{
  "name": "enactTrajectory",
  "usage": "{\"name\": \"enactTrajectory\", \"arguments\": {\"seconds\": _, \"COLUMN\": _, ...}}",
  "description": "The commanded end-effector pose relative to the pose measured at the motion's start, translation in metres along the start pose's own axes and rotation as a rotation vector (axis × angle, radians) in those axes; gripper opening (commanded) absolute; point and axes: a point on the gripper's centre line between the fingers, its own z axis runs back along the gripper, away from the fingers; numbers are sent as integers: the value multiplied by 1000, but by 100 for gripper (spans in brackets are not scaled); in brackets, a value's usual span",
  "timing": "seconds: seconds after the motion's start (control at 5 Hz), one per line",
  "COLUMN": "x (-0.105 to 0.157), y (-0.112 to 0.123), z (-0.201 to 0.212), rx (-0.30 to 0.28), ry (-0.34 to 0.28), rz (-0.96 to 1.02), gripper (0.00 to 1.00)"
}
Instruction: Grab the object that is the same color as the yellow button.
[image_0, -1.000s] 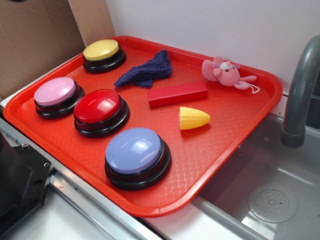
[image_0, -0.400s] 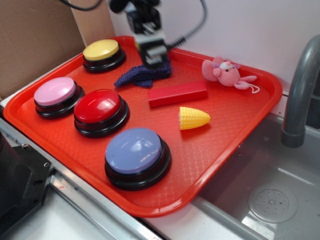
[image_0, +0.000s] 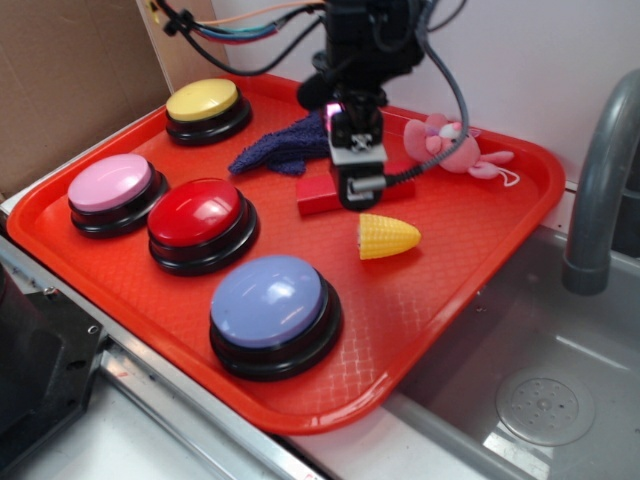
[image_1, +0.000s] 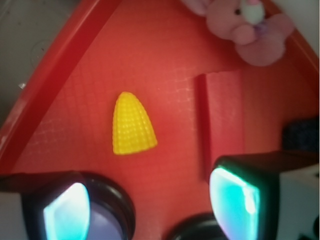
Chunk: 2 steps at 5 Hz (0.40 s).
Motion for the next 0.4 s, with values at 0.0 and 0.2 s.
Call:
{"name": "enactTrajectory", "arguments": {"seconds": 0.0, "x": 5, "y": -18, "z": -24, "rx": 45, "ry": 74, "rz": -57, "gripper": 100}}
{"name": "enactTrajectory", "arguments": {"seconds": 0.2, "x": 3, "y": -9, "z": -28, "rx": 69, "ry": 81, "rz": -25, "gripper": 100}}
